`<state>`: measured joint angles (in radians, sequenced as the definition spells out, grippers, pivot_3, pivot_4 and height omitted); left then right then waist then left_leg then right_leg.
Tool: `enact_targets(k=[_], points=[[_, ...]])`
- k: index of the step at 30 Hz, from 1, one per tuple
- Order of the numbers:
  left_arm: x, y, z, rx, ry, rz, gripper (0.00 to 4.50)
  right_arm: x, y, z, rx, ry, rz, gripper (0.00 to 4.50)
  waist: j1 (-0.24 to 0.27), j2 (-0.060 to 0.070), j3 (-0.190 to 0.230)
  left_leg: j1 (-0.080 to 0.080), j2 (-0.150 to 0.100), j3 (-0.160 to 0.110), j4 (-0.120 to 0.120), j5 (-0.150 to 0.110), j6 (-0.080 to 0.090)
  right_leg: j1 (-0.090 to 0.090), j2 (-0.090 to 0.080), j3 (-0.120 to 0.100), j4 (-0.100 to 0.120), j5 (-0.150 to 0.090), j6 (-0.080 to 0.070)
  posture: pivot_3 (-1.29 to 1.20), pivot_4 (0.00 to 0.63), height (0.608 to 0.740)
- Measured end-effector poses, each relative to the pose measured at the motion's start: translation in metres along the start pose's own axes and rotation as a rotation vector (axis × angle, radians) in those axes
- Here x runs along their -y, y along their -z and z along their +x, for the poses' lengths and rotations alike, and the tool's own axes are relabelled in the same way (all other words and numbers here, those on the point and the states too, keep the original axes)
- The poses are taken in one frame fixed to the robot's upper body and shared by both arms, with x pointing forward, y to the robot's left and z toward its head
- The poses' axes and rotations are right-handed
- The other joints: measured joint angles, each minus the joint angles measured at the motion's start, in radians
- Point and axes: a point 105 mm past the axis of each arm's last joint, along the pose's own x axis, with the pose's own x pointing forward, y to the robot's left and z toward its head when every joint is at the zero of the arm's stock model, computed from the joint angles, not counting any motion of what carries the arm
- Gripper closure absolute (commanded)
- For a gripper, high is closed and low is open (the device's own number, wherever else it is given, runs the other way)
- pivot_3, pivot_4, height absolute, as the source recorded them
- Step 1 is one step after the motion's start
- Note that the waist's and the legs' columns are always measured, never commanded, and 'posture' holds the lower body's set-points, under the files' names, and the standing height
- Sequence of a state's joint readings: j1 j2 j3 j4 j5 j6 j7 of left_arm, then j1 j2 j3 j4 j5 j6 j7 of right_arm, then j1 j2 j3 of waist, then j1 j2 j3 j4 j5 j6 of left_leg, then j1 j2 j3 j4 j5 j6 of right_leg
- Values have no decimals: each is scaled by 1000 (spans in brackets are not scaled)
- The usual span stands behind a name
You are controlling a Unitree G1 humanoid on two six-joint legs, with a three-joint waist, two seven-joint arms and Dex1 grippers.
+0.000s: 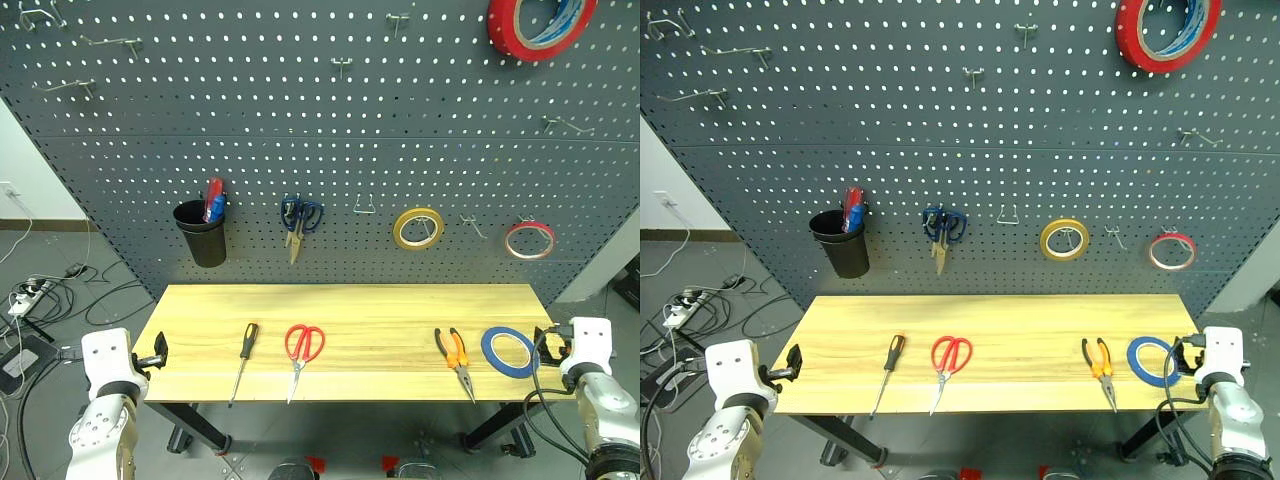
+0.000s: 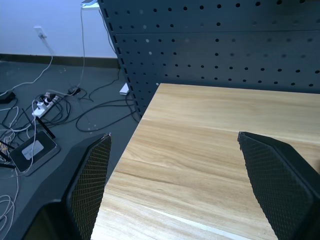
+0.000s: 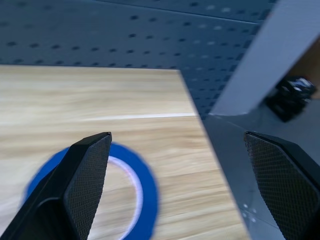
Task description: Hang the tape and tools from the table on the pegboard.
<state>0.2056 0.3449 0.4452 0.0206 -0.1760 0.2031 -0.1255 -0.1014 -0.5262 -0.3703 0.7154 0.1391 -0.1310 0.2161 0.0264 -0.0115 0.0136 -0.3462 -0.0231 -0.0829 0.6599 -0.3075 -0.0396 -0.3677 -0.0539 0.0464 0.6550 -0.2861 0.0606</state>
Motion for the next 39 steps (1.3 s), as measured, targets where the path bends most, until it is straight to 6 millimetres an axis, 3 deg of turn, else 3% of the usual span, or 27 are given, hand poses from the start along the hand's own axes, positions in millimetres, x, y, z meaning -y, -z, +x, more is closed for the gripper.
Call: enact_targets(k=[12,17,23,26,29,32,39], points=[[4,5,-4,-10,27,40,240,0,1,-1,4,-35,-23,0,1,0,0,0,0,0,0,0,0,0,0,0,0,0,0,116,0,740],[21,-17,-3,54,105,123,240,-22,0,-9,12,-184,-88,0,4,0,0,0,0,0,0,0,0,0,0,-1,0,0,0,93,22,740],[57,-74,1,224,256,240,240,-35,0,-27,-17,-281,-125,0,2,6,27,1,1,-1,0,0,1,3,0,-1,-2,0,0,50,87,740],[83,-85,-4,247,412,267,240,-42,-5,-35,-44,-320,-108,0,-7,11,55,1,1,0,0,0,1,4,0,-1,-3,0,0,9,140,740],[119,-94,-16,261,645,282,240,-56,-19,-45,-43,-387,-115,0,-19,12,88,-1,1,-1,1,0,1,2,0,-2,-3,0,0,-7,163,740],[142,-104,-25,289,793,290,240,-69,-27,-49,-57,-437,-116,0,-32,11,111,-3,2,-3,1,0,1,0,0,-2,-3,0,0,-23,188,740],[193,-130,-53,344,1180,291,240,-106,-51,-32,-109,-550,-155,0,-62,6,167,-9,2,-4,2,0,1,-8,0,-1,1,1,0,-49,229,740]])
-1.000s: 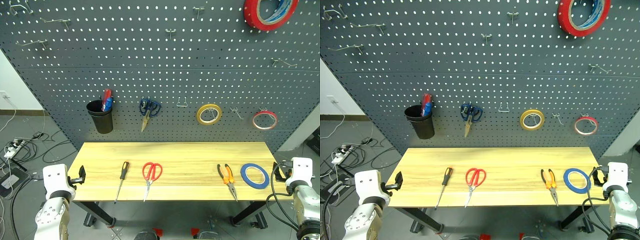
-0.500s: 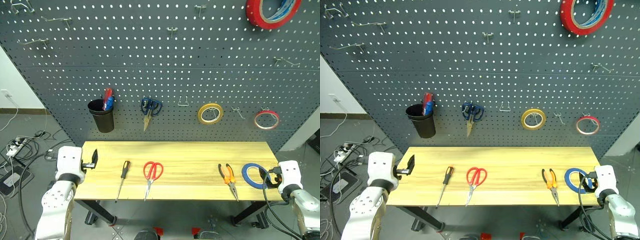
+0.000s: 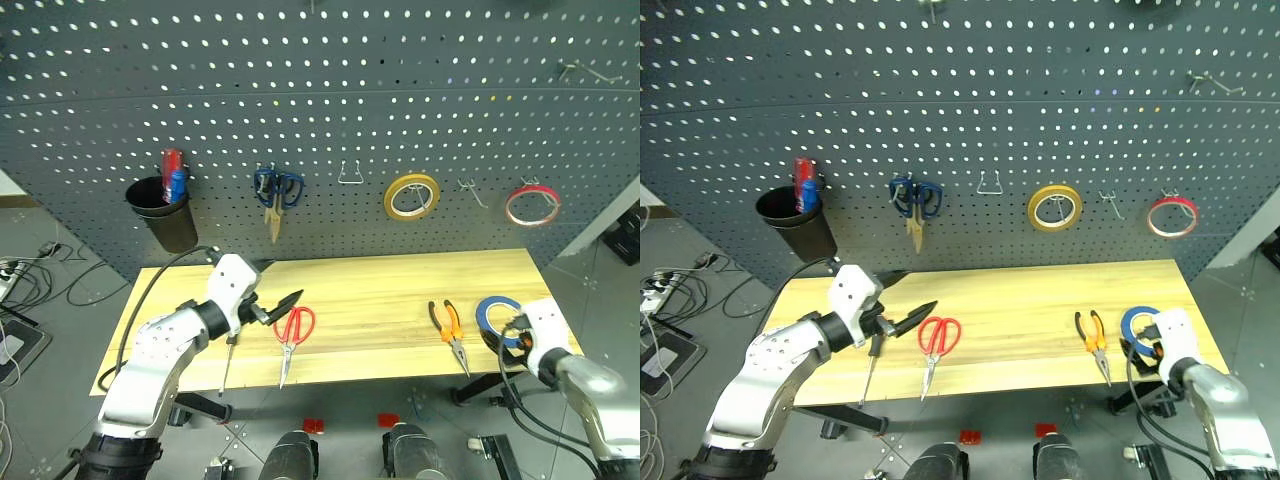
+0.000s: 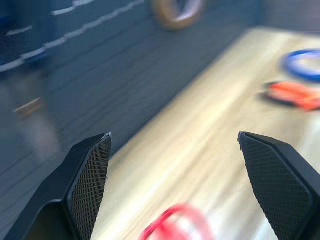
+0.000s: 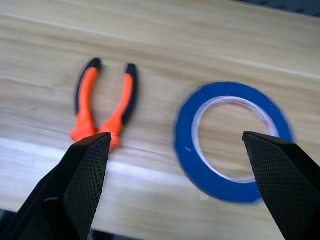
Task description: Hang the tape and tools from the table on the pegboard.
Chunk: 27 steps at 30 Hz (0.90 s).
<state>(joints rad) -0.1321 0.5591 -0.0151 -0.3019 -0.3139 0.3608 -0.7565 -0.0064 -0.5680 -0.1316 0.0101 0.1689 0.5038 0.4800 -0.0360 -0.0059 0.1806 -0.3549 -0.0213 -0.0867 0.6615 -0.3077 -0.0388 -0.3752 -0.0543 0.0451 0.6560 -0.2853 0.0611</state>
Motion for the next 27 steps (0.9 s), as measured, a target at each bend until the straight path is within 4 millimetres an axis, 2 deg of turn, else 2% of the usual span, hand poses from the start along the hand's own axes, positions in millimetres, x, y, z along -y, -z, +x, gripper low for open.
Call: enact_targets(k=[4,9,16,19,21,27], points=[[5,-9,16,34,84,-51,240,11,-2,19,-76,15,25,0,-10,-4,18,-9,0,-1,2,0,0,-10,0,-1,5,0,0,-51,248,740],[22,-17,29,40,271,-76,240,28,-1,34,-169,24,27,0,-15,-5,45,-10,0,0,3,0,0,-12,-1,-1,6,0,0,-51,264,740],[55,-14,33,11,505,84,240,32,6,48,-274,-35,25,0,-28,-8,62,-11,1,2,2,0,0,-13,-1,1,6,0,0,-52,265,740],[61,-13,38,16,551,127,214,33,1,53,-294,-57,-8,587,-30,-10,64,-10,1,1,3,0,0,-12,-1,0,7,0,0,-53,262,740],[61,-18,42,37,550,139,214,33,0,55,-295,-62,-26,1179,-30,-11,64,-10,1,1,4,0,0,-12,-1,0,7,0,0,-51,256,740],[60,-20,45,50,548,135,214,30,-2,58,-298,-87,-92,3292,-29,-11,64,-10,2,0,4,1,0,-12,-1,0,7,0,0,-54,245,740]])
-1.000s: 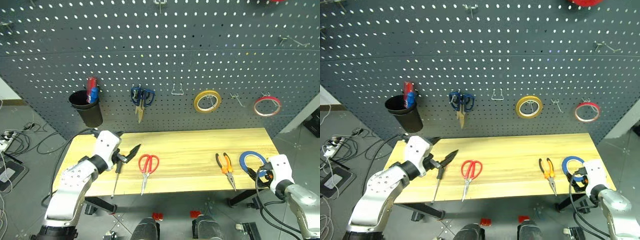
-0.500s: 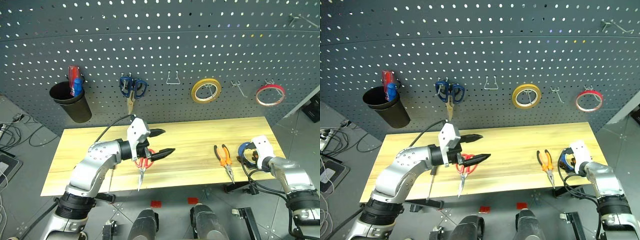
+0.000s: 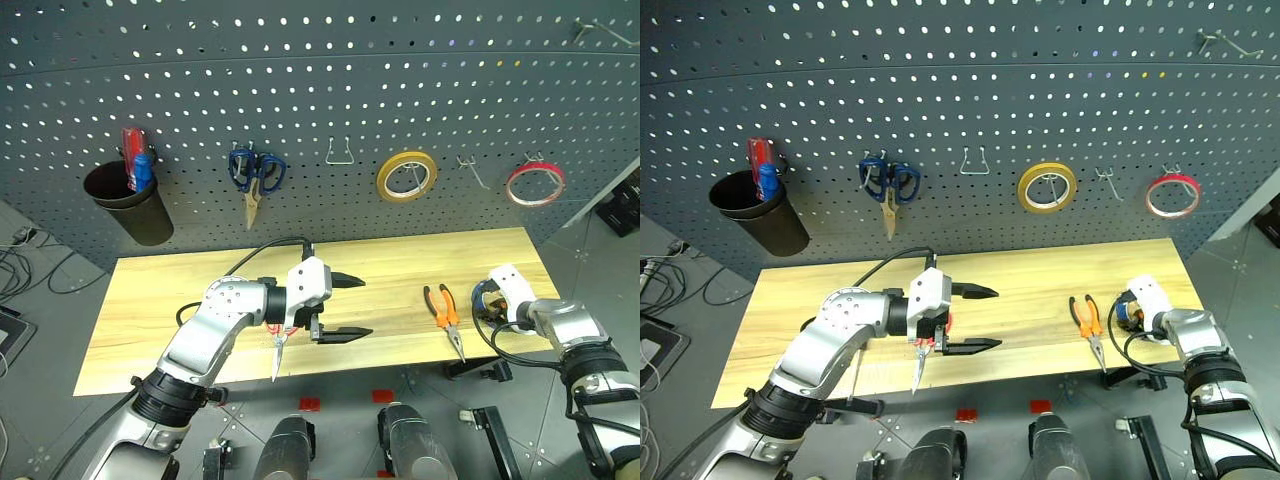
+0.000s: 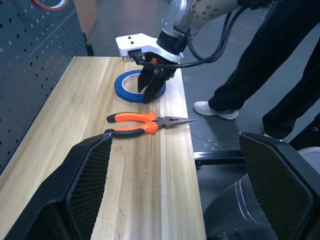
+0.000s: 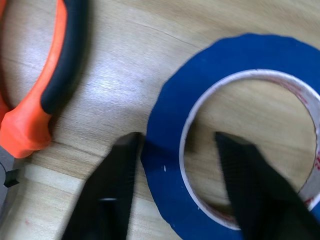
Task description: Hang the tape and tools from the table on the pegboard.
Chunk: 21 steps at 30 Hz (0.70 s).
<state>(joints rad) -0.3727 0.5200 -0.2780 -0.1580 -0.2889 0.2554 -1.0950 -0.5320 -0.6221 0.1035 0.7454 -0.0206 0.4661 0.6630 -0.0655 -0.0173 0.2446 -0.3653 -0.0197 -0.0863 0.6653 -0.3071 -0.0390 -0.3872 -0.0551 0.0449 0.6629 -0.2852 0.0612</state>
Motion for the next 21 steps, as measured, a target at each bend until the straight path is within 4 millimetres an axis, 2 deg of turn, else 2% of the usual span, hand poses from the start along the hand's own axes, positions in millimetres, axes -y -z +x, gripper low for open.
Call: enact_targets(k=[2,6,9,12,15,16,21], points=[[-1,-2,2,18,-13,-7,214,0,0,0,-3,5,-7,3803,0,0,0,0,2,0,1,0,0,0,0,0,0,0,0,-58,243,740],[-1,-4,4,43,-15,-32,214,0,2,-2,3,19,-9,3806,1,0,0,0,5,0,1,0,0,1,0,0,0,0,1,-59,236,740],[-3,-6,5,53,-39,-31,214,-1,12,-13,22,43,-30,3806,10,1,0,-3,5,-1,0,0,-1,-2,0,-1,-1,0,1,-69,237,740],[-12,-17,5,106,-114,-24,214,1,10,-49,105,131,-112,3807,15,4,-1,-15,5,-1,3,1,-2,-12,-1,-2,0,0,1,-85,241,740],[-21,-27,4,154,-175,-27,214,-4,-15,-90,269,262,-166,3807,7,4,-1,-21,7,-1,7,3,-5,-19,1,-1,4,1,2,-102,248,740],[-23,-32,6,180,-189,-27,214,-14,-27,-108,365,329,-174,3807,5,3,0,-21,8,-2,7,3,-5,-18,2,-2,4,1,2,-113,252,740],[-31,-43,9,231,-248,-28,214,-69,-68,-150,682,435,-191,3807,-5,2,0,-17,7,0,8,3,-6,-18,2,0,10,1,2,-130,260,740]])
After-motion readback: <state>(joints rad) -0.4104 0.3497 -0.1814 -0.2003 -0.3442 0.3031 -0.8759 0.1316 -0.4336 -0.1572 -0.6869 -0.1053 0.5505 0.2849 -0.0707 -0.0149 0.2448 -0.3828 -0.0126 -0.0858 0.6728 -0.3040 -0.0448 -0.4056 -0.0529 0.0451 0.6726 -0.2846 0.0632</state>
